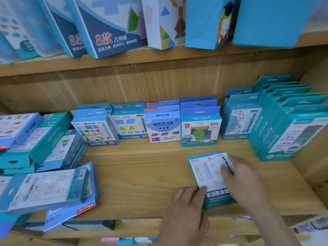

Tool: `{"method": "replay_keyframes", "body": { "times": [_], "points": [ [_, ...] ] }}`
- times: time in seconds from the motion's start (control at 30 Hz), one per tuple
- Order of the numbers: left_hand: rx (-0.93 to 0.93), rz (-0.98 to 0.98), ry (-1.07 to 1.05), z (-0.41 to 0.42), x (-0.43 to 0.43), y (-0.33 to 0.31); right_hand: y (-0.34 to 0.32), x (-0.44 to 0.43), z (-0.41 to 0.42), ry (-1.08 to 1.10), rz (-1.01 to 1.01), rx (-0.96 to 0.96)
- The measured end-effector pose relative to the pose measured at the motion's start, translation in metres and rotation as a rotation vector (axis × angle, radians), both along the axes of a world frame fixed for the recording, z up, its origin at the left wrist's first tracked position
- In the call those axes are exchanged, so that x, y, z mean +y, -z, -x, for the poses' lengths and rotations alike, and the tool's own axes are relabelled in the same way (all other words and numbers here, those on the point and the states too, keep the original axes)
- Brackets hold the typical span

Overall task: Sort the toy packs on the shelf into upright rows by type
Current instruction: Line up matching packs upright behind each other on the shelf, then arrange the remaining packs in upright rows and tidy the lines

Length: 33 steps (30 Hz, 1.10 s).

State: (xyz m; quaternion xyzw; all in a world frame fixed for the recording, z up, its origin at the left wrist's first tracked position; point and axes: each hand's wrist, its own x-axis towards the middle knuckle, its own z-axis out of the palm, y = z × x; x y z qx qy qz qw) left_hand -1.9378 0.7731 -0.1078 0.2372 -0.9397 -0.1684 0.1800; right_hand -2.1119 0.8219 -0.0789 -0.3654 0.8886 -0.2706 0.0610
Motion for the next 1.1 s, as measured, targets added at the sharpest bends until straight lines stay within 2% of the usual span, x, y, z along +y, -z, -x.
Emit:
{"method": "replay_keyframes", "body": {
  "times": [0.1,0.17,0.37,0.57,0.7,0.77,0.87,0.97,1.03,1.1],
  "points": [
    [0.071,-0.007,-0.035,-0.018,-0.01,-0.01,-0.007,-0.003,-0.017,-0.001,0.047,0.141],
    [0.129,-0.001,-0.086,-0.04,-0.024,-0.022,-0.017,-0.008,-0.034,-0.024,0.081,0.165],
    [0.34,-0.059,-0.323,-0.126,-0.064,-0.052,-0.028,-0.042,-0.103,-0.261,0.188,-0.015],
    [0.352,-0.033,-0.446,-0.219,-0.096,-0.068,-0.017,-0.084,-0.185,-0.496,0.239,-0.103],
    [0.313,0.088,-0.742,-0.275,-0.123,-0.072,-0.015,-0.105,-0.231,-0.696,0.194,-0.088],
    [0.187,0.052,-0.836,-0.3,-0.137,-0.067,-0.018,-0.118,-0.251,-0.764,0.137,-0.049],
    [0.041,-0.112,-0.797,-0.313,-0.146,-0.059,-0.022,-0.136,-0.276,-0.81,-0.034,0.015],
    [0.094,-0.19,-0.737,-0.314,-0.149,-0.057,-0.026,-0.151,-0.296,-0.812,-0.151,0.091],
    [0.145,-0.187,-0.696,-0.315,-0.148,-0.06,-0.022,-0.157,-0.304,-0.782,-0.15,0.136],
    [0.21,-0.187,-0.65,-0.317,-0.143,-0.065,-0.017,-0.157,-0.307,-0.753,-0.055,0.228]
  ]
}}
